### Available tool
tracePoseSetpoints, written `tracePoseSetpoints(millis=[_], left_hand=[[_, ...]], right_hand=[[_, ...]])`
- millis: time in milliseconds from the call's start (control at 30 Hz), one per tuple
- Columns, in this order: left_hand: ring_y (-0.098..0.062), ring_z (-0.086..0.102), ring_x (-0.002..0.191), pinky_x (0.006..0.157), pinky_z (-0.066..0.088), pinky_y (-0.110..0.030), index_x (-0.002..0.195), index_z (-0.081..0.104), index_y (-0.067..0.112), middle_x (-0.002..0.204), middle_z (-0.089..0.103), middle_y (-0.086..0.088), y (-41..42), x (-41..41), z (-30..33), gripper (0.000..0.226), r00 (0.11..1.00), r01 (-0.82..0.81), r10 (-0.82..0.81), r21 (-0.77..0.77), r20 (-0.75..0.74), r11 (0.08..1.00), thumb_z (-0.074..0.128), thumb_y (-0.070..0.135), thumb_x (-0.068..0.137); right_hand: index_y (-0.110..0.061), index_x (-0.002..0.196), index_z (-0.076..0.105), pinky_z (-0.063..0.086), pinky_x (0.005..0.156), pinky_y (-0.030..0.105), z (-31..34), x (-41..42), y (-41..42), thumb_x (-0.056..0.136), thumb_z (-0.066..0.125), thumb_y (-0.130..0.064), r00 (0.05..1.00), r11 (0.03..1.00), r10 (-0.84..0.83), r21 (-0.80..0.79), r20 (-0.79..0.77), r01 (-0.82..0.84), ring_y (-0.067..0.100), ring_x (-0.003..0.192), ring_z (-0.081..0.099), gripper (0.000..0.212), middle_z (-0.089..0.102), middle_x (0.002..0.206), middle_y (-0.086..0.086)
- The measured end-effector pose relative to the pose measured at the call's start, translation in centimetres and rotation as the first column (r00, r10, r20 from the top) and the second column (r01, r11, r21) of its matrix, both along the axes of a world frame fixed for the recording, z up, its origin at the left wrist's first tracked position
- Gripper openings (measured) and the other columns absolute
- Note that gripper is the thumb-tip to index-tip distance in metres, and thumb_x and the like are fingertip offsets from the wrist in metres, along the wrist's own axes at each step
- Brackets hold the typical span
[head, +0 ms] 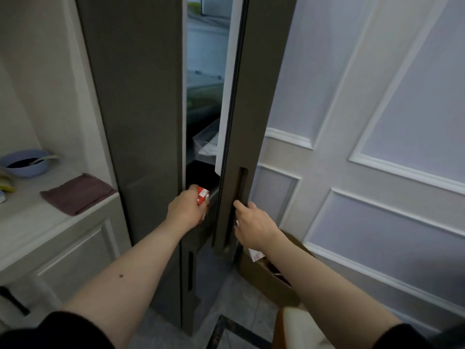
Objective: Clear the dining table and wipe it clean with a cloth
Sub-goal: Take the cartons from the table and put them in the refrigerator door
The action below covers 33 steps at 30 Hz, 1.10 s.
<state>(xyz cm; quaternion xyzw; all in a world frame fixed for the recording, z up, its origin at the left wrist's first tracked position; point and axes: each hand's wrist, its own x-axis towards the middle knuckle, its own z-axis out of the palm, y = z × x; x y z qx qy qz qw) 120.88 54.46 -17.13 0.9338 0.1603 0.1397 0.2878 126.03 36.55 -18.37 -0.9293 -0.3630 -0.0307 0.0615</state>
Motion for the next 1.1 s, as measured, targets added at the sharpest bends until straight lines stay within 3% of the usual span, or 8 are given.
tracePoseSetpoints(millis=[200,333,433,600,700,867,967,1100], left_hand=[[-0.03,0.061,0.098,0.082,0.051,-0.043,0.118,0.047,0.015,0.109,0.062,-0.01,-5.5,1.6,1.8,0.035,0.993,0.111,-0.112,0.037,0.039,0.993,0.051,0.036,0.091],[-0.03,0.061,0.101,0.086,0.051,-0.045,0.12,0.047,0.017,0.112,0.062,-0.009,-7.2,2.0,2.9,0.036,0.984,0.17,-0.173,0.05,0.053,0.984,0.053,0.038,0.09],[-0.027,0.061,0.099,0.085,0.051,-0.044,0.114,0.049,0.018,0.11,0.062,-0.008,-7.8,2.1,3.7,0.032,0.967,0.238,-0.241,0.047,0.079,0.97,0.054,0.038,0.09],[-0.026,0.059,0.105,0.088,0.05,-0.044,0.122,0.047,0.018,0.117,0.06,-0.008,-8.5,1.8,5.9,0.04,0.939,0.331,-0.338,0.108,0.059,0.938,0.055,0.039,0.089],[-0.025,0.059,0.107,0.089,0.05,-0.041,0.126,0.045,0.019,0.12,0.06,-0.007,-8.7,1.3,7.0,0.043,0.918,0.383,-0.393,0.141,0.05,0.913,0.053,0.042,0.09],[-0.023,0.058,0.108,0.091,0.05,-0.04,0.129,0.042,0.019,0.123,0.058,-0.006,-8.4,0.8,8.7,0.047,0.885,0.444,-0.463,0.205,0.051,0.872,0.05,0.045,0.091],[-0.021,0.059,0.101,0.085,0.05,-0.036,0.123,0.047,0.018,0.117,0.06,-0.005,-7.2,1.2,10.8,0.045,0.859,0.48,-0.508,0.236,0.071,0.845,0.05,0.048,0.09],[-0.025,0.058,0.099,0.08,0.045,-0.034,0.108,0.055,0.015,0.111,0.062,-0.007,-6.1,3.0,15.3,0.04,0.853,0.447,-0.507,0.325,0.128,0.834,0.051,0.049,0.088]], right_hand=[[-0.012,0.139,0.036,0.052,0.078,0.032,1.3,-1.2,-4.0,0.092,0.052,-0.032,0.989,0.989,-0.147,0.038,0.023,0.146,0.021,0.099,0.054,0.053,0.043,0.136,0.005],[-0.01,0.134,0.043,0.049,0.081,0.029,3.2,-2.5,-6.3,0.093,0.05,-0.031,0.972,0.972,-0.225,0.079,0.07,0.219,0.02,0.106,0.053,0.046,0.035,0.142,0.004],[-0.009,0.123,0.05,0.046,0.076,0.027,4.7,-3.3,-7.0,0.093,0.049,-0.032,0.952,0.961,-0.27,0.105,0.146,0.256,0.018,0.101,0.052,0.037,0.038,0.134,0.005],[-0.007,0.111,0.052,0.045,0.068,0.03,7.0,-4.4,-6.5,0.092,0.047,-0.032,0.913,0.946,-0.321,0.128,0.254,0.297,0.021,0.091,0.051,0.031,0.045,0.11,0.007],[-0.006,0.107,0.052,0.049,0.069,0.033,8.2,-5.0,-6.0,0.092,0.047,-0.032,0.877,0.921,-0.387,0.173,0.285,0.35,0.022,0.089,0.051,0.031,0.044,0.105,0.007],[-0.007,0.11,0.05,0.043,0.068,0.024,10.0,-4.9,-6.8,0.092,0.048,-0.036,0.85,0.882,-0.449,0.288,0.275,0.373,0.015,0.087,0.049,0.033,0.048,0.105,0.006],[-0.006,0.106,0.052,0.033,0.066,0.022,12.0,-4.7,-6.6,0.092,0.05,-0.033,0.848,0.891,-0.417,0.331,0.327,0.311,0.012,0.081,0.043,0.03,0.052,0.101,0.006],[-0.005,0.099,0.052,0.033,0.064,0.024,16.1,-3.6,-6.3,0.091,0.052,-0.03,0.819,0.894,-0.402,0.366,0.409,0.256,0.018,0.078,0.047,0.027,0.052,0.096,0.008]])
